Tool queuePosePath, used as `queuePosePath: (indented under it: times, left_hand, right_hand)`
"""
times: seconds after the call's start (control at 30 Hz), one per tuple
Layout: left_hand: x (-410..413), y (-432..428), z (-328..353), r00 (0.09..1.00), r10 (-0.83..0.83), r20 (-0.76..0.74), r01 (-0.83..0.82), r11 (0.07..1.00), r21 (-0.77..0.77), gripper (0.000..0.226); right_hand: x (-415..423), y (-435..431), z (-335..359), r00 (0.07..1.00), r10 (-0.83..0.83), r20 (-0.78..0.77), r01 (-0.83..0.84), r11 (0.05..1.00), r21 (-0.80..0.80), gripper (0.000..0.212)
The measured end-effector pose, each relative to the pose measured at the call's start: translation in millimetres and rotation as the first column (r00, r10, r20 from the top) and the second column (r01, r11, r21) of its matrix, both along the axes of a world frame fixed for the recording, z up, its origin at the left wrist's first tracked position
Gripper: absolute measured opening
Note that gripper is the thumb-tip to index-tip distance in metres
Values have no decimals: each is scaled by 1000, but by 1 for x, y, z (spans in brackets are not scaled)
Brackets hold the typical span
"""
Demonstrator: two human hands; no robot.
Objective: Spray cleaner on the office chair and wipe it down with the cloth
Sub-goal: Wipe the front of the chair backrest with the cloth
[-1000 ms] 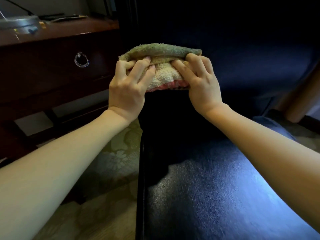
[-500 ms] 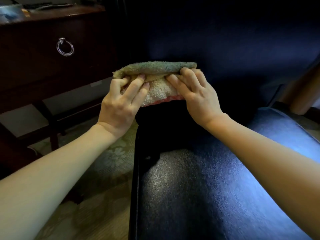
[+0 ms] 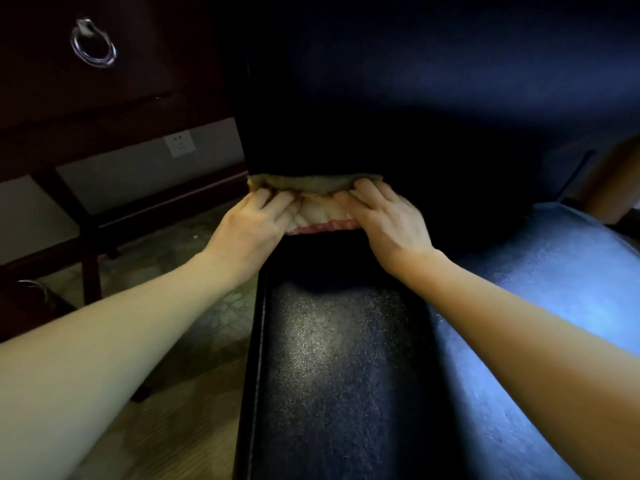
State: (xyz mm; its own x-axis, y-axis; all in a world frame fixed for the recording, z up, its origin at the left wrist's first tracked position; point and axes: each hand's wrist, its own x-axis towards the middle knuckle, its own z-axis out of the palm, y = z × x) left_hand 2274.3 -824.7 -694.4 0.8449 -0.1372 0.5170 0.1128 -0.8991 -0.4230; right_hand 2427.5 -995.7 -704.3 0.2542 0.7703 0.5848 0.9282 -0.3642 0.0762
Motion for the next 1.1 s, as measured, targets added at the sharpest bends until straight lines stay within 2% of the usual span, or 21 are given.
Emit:
queuePosePath:
  times: [0.1,0.17,0.23,0.33,0.43,0.5,0.63,0.7,0.8,0.93,1.03,1.1]
  left_hand:
    - [-1,-6,9,993,18,-115,-38,984,-175,44]
    - [-1,-14,22,971,54,-232,-119,955,-273,46]
    - [-2,-28,34,951,67,-301,-152,950,-271,48]
    - [-2,-63,53,971,-47,-232,2,981,-192,47]
    - [20,-107,70,979,-162,-121,156,986,-61,43]
    - [48,-139,88,973,-229,-31,229,973,22,39]
    - [111,-193,148,926,-355,129,342,933,109,33]
    - [138,-209,180,910,-374,179,355,925,133,33]
    - [171,-216,197,934,-315,170,283,940,189,33]
    - [189,-202,160,948,-290,130,261,944,202,37]
    - [196,-197,133,928,-331,169,301,936,184,29]
    - [199,-196,117,919,-327,221,290,939,186,24]
  right_hand:
    - [-6,2,14,979,-71,-191,42,987,-154,38]
    - [-9,1,28,979,-87,-184,45,974,-221,36]
    - [-12,-10,39,988,-76,-137,40,967,-251,33]
    - [-6,-52,52,996,-62,-63,46,972,-233,33]
    - [8,-117,71,998,-54,-35,49,989,-138,37]
    - [22,-160,91,995,-103,15,104,991,-82,43]
    - [61,-228,149,960,-256,117,249,966,66,39]
    - [85,-247,178,941,-309,137,296,949,110,38]
    - [119,-249,189,938,-327,115,309,939,148,42]
    - [146,-234,147,951,-293,98,260,930,259,36]
    - [157,-226,121,944,-269,191,195,921,336,29]
    - [163,-220,110,946,-265,188,176,904,390,27]
